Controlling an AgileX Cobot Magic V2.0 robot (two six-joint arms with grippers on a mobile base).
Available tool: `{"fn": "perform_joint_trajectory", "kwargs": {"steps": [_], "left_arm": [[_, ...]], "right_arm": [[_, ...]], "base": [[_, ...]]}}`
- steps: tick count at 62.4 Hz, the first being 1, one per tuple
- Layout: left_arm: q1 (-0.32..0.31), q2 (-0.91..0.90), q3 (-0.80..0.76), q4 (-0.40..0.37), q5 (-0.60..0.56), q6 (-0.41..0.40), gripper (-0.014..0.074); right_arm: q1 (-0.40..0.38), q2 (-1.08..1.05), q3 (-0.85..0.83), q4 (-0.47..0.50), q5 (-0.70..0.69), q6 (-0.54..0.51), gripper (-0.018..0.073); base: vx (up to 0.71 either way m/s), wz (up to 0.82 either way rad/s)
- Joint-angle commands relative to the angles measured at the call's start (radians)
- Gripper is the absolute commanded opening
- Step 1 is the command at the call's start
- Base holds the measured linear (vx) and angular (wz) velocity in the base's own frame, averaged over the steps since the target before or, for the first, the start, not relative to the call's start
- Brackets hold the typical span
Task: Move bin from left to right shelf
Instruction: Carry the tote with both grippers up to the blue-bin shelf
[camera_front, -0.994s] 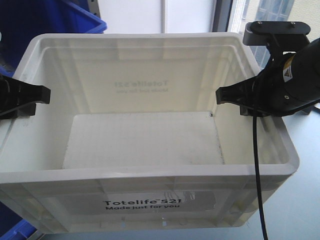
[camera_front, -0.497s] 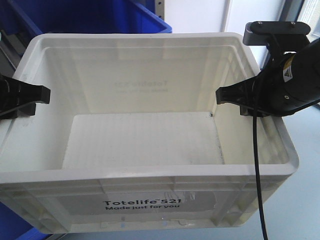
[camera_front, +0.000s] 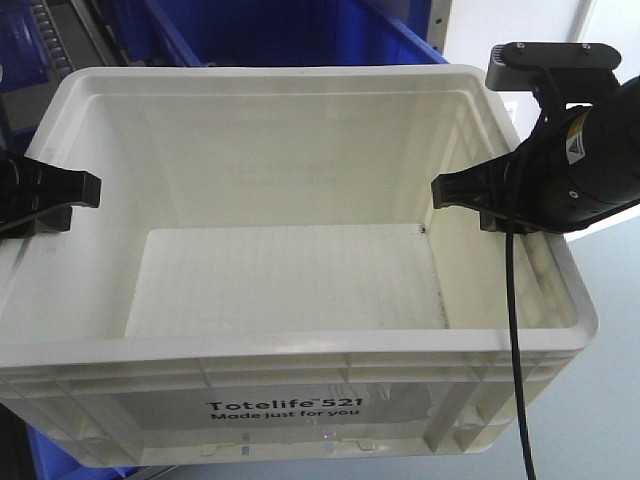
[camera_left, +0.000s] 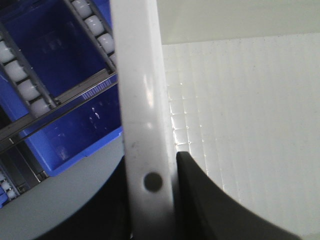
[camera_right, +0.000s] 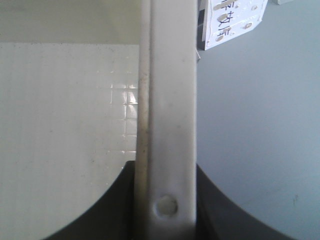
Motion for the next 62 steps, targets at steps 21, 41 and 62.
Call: {"fn": "perform_joint_trajectory", "kwargs": {"steps": [21, 41, 62], "left_arm": [[0.003, -0.042, -0.036, 0.079, -0.043, 0.01, 0.0128], [0.003, -0.042, -0.036, 0.079, -0.043, 0.01, 0.0128], [0.003, -0.042, -0.036, 0.079, -0.043, 0.01, 0.0128]], "right_arm": [[-0.016, -0.043, -0.037, -0.156, -0.045, 0.003, 0.0082], [-0.016, -0.043, -0.037, -0.156, -0.05, 0.003, 0.0082], [-0.016, -0.043, -0.037, -0.156, -0.05, 0.003, 0.0082]], "base": [[0.06, 0.39], [0.06, 0.37], [0.05, 0.3]]}}
